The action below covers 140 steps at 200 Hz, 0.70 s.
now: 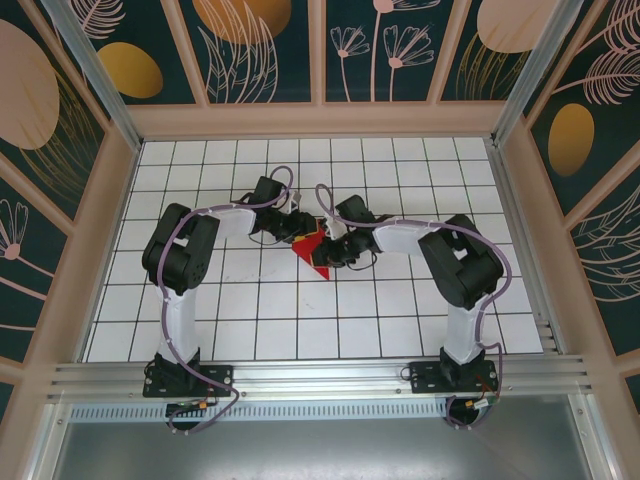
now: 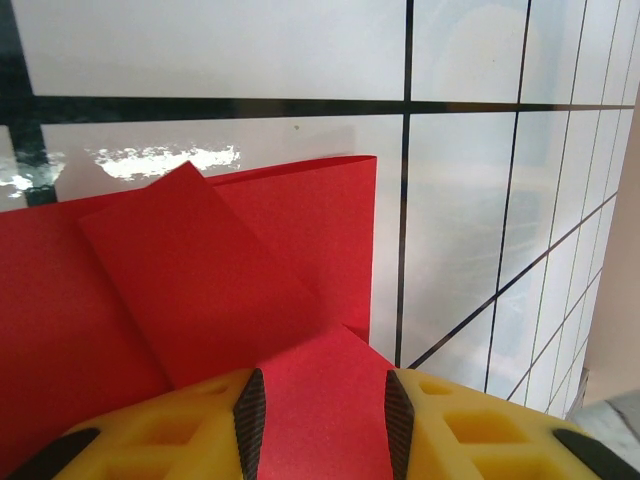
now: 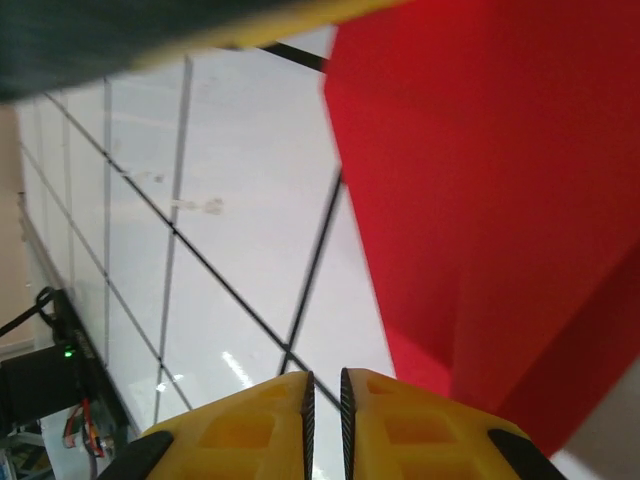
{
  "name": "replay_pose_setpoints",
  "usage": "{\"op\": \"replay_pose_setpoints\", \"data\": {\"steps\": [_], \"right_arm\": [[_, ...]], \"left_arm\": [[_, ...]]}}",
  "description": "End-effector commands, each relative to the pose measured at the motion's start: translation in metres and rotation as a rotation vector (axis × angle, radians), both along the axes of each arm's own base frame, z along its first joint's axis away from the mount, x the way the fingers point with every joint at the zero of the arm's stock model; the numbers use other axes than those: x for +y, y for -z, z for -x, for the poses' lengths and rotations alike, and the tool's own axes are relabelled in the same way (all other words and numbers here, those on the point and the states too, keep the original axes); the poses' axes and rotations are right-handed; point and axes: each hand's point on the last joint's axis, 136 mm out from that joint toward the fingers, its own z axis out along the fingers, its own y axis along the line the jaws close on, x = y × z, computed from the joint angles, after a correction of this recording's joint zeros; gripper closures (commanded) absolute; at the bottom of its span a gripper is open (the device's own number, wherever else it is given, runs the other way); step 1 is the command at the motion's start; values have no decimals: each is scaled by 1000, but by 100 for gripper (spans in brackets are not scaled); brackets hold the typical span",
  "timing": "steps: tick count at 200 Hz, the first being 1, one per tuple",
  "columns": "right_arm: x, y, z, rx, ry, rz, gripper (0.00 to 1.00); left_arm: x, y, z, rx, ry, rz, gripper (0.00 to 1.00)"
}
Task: Fold a paper plane with a square sheet of paper (fold left side to right side)
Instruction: Fourth fold the wing at the center of the table.
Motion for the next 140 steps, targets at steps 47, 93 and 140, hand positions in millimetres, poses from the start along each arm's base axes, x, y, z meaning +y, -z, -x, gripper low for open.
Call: {"op": "replay_pose_setpoints", "data": {"steps": [47, 93, 140], "right_arm": [[-13, 17, 2, 14, 4, 96, 81], [-19, 25, 8, 31, 4, 123, 81], [-25, 31, 18, 59, -3, 136, 82]], "left_arm": [[25, 57, 26, 123, -31, -152, 60], [26, 58, 25, 125, -33, -156, 60], [25, 57, 24, 124, -33, -155, 60]]}}
